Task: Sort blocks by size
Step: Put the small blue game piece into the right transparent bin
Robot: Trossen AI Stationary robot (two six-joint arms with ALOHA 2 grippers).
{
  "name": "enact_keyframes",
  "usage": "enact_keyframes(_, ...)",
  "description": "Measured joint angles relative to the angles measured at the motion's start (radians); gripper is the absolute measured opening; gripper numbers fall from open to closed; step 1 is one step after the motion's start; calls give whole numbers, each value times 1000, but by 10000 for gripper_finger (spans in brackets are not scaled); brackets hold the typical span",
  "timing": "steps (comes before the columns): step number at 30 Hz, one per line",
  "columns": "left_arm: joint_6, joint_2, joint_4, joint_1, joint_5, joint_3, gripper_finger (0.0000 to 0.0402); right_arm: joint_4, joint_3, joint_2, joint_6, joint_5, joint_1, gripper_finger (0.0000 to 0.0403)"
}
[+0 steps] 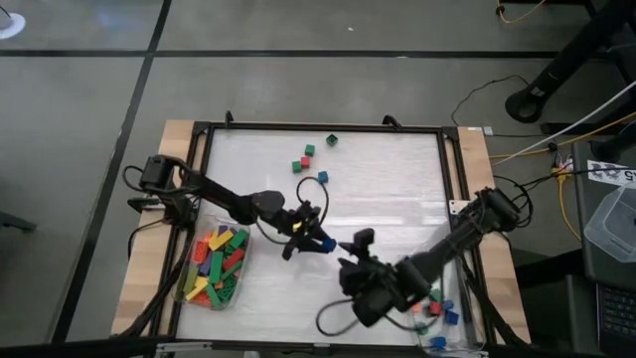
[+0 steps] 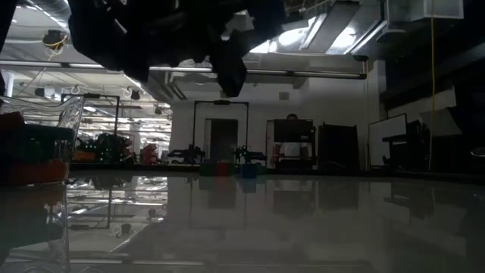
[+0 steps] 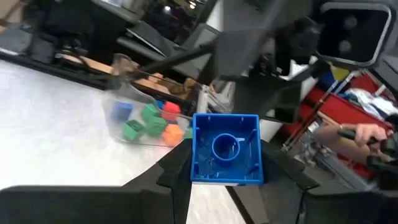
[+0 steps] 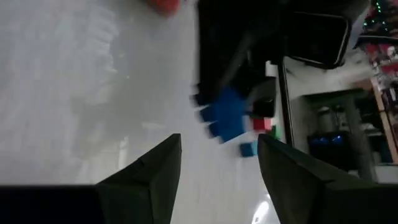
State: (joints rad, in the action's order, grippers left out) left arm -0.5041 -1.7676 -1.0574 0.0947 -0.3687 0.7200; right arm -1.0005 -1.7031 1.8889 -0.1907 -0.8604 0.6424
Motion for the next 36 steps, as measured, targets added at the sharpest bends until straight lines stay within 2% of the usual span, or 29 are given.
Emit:
enact_keyframes(9,64,0,-1,65,-10,0,136,189,0,0,224,252,-91,211)
enact_keyframes(14,68,0,-2,77,-10,0,136,260,0,0,306,311,-108,209)
enact_keyframes(18,70,0,-38,83,-14,0,136,259,0,0,308,341,-116,188)
enact_keyframes(27,70,0,-43,82,-21,0,137,257,0,0,337,364,-120,98)
enact_keyframes(31,82,0,-44,83,12,0,153,247,0,0,323,373,-119,96)
enact_keyframes(36,119,0,-29,81,106,0,196,66,-54,-1,142,456,-120,113)
